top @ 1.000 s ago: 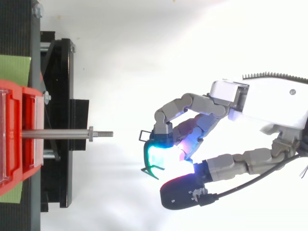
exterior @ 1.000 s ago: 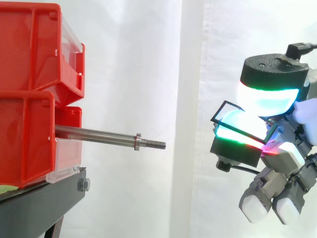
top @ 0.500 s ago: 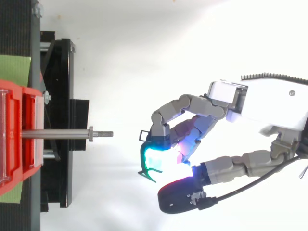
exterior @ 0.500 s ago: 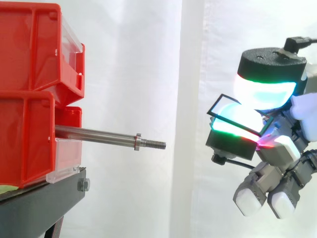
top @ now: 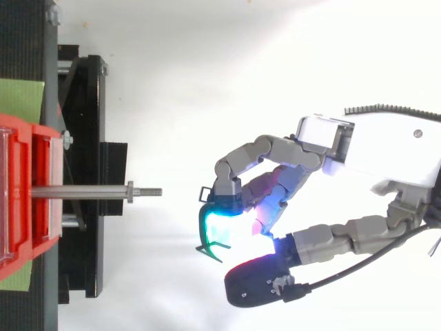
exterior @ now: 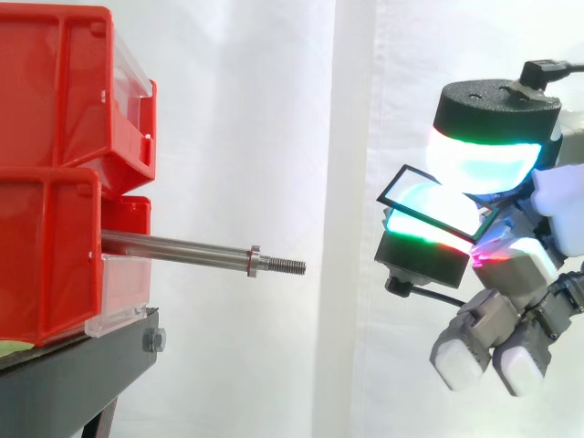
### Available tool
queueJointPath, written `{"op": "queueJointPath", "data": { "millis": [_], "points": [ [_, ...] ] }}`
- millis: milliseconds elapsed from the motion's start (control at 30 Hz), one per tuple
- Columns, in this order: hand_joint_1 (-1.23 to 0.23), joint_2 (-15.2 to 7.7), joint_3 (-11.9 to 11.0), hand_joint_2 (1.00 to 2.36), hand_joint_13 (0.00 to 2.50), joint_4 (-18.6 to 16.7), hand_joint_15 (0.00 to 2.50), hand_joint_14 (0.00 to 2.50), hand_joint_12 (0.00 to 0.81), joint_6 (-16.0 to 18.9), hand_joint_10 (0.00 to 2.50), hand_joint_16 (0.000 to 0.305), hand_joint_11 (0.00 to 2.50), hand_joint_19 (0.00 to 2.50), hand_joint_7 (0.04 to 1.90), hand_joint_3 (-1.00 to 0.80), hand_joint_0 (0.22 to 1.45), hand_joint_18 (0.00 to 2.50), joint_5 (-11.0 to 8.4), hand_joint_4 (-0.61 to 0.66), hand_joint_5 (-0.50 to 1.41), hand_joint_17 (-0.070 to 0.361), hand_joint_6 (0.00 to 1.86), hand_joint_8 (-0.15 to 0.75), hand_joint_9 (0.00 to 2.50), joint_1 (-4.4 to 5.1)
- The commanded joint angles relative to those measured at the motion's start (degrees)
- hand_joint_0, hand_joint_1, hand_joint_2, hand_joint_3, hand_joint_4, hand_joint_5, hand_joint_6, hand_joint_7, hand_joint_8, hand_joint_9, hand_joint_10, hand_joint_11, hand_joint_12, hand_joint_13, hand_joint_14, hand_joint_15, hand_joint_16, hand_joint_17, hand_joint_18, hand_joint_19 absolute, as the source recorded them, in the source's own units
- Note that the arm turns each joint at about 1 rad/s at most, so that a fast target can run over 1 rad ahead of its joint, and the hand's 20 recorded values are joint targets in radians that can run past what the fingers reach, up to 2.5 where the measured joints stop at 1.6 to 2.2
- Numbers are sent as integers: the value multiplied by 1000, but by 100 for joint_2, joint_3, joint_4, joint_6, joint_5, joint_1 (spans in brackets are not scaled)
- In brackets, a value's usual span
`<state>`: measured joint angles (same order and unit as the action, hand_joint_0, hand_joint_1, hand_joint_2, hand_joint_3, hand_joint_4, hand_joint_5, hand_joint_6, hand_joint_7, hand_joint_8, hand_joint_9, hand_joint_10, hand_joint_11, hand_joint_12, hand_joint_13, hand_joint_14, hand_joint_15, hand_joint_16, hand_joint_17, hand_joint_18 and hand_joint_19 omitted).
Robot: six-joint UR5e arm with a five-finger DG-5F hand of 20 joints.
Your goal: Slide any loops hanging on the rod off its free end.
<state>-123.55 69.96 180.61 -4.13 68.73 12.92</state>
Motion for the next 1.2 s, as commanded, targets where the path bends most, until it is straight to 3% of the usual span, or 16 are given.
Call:
{"op": "queueJointPath", "data": {
  "millis": [0, 1167],
  "points": [
    [-851, -2, 0, 1007, 873, 0, 391, 16, 411, 0, 24, 61, 731, 351, 1086, 28, 584, 904, 0, -12, -61, 137, 897, 305, 1247, 0],
    [-854, 6, 0, 1001, 1000, 0, 485, 16, 416, 0, 23, 60, 723, 326, 1017, 7, 594, 916, 0, -4, -56, 136, 897, 310, 1291, 0]
  ]
}}
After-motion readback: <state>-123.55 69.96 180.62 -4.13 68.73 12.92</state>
